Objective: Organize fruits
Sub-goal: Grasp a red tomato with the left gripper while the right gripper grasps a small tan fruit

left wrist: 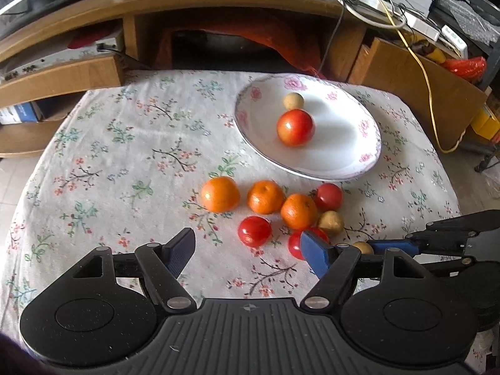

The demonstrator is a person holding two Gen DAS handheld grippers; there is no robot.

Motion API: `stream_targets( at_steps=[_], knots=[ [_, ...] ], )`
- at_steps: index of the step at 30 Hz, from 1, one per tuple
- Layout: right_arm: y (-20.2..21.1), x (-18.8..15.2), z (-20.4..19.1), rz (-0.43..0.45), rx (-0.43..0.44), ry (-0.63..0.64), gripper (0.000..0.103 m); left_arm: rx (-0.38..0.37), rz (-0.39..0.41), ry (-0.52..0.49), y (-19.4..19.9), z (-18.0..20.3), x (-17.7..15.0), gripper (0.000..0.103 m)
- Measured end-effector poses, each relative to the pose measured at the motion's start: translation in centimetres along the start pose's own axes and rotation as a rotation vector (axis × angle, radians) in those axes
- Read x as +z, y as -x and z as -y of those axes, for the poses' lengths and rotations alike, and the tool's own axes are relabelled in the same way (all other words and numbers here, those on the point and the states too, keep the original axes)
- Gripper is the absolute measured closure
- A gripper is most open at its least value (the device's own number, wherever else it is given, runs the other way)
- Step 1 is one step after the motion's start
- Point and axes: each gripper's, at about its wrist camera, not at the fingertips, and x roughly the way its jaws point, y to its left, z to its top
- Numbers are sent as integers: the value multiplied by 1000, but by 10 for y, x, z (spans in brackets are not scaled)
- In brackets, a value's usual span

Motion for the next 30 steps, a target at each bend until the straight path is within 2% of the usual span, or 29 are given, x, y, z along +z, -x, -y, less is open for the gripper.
stream_targets(
  at_steps=[9,16,20,25,30],
  knots=[
    [9,-8,4,-5,5,11,77,-22,-9,-27,-3,11,1,23],
    [17,-16,18,4,-18,-26,77,-36,-29,-75,-18,33,3,25],
    [18,-18,24,5,-2,-47,77,20,-14,-121,-25,43,3,24],
    [22,-22,29,10,-4,-63,77,-25,-13,-100,-15,37,4,34],
    [24,-23,36,15,-6,-93,77,-35,-7,-82,-11,33,5,34]
  ],
)
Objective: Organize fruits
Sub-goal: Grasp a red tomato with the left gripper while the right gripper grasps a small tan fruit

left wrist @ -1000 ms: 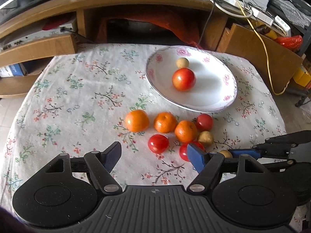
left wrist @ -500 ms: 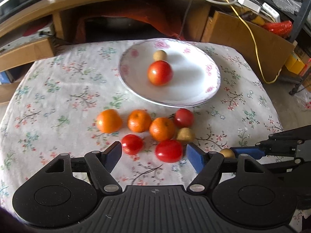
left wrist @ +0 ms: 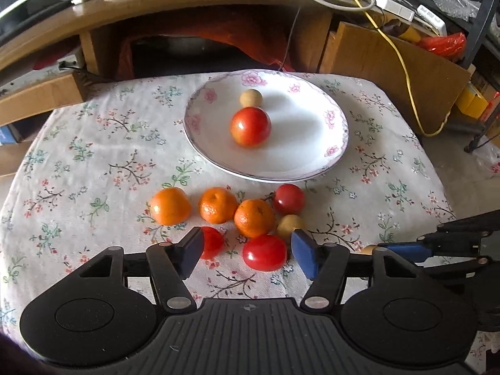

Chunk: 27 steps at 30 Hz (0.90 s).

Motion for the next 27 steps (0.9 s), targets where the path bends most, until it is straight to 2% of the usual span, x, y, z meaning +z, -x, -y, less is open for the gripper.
stream_targets(
  at_steps=[4,7,15,17,21,23,27],
  knots=[
    [1,-2,0,2,5,2,77,-28,-23,-6,-4,8,-2,37],
    [2,-2,2,2,9,-7,77,-46,-12,-19,-1,9,0,35],
    [2,-2,2,2,16,-14,77,-7,-57,-36,-23,17,-3,36],
    [1,-2,1,1,14,-7,77,13,-60,-39,-30,19,-3,41],
    [1,-2,-1,5,-1,9,77,30,-50,-67,-33,22,-6,45],
    [2,-2,0,9,-11,18,77,18,-44,-68,-31,22,-8,55],
    [3,-4,3,10,-14,8,77,13,-55,-58,-25,20,-12,57]
  ],
)
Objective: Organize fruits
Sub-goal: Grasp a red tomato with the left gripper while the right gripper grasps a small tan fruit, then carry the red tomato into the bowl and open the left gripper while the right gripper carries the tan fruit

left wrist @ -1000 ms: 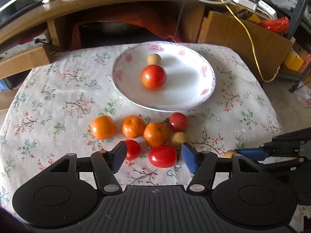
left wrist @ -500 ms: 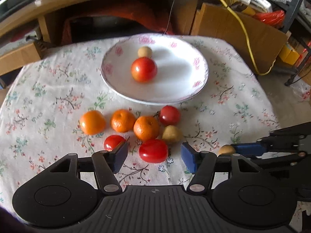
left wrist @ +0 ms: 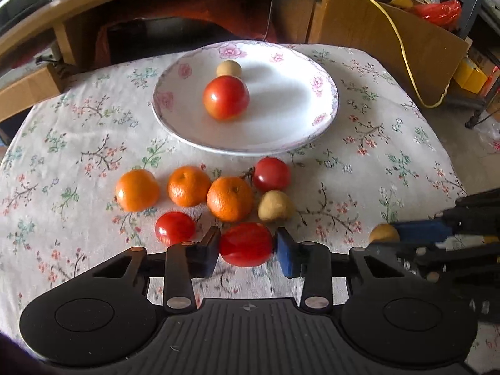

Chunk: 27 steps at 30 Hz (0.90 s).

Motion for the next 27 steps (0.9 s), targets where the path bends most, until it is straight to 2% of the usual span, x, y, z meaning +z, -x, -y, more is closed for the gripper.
stream_targets(
  at_steps=[9,18,22,25,27],
  knots=[
    [9,-14,-10,0,-13,39,77,0,-32,-37,22,7,-34,57],
    [12,-29,-23,10,-53,110,77,17,10,-100,27,9,-45,55],
    [11,-30,-24,27,-57,113,75,4,15,-85,26,4,-45,47],
    [10,-28,-22,31,-47,94,72,1,9,-67,26,-2,-46,30],
    [9,-26,-22,31,-48,89,68,-8,7,-62,25,-3,-46,30]
  ],
)
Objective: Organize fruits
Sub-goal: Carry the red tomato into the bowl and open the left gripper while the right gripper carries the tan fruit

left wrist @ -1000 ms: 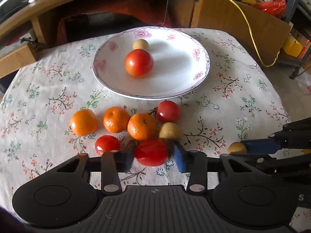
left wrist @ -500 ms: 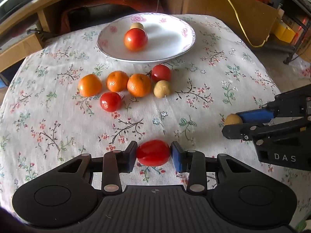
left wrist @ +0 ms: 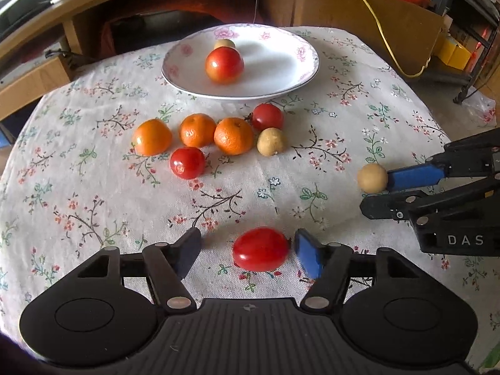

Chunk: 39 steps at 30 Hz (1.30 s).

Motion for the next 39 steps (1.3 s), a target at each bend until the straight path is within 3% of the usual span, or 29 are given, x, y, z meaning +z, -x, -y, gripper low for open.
stream_targets(
  at_steps=[11,15,17,19,25,29,33,39],
  knots=[
    [-4,4,2,13,22,16,66,3,8,-10,2,4,-4,27],
    [-3,2,2,18,18,27,67,1,8,6,4,4,-3,38],
    [-4,3,0,13,8,37,67,3,6,10,6,5,-3,49],
    [-5,3,-2,10,-18,37,73,-1,-5,20,7,5,-3,56],
    [-4,4,-4,-4,-35,27,77,15,-24,31,12,7,-6,57],
    [-1,6,-6,6,-45,19,77,21,-27,30,14,6,-12,49],
    [-1,7,-10,7,-43,30,77,23,-18,46,15,3,-15,48],
    [2,7,-15,12,-40,50,77,36,-21,45,17,9,-13,57]
  ],
)
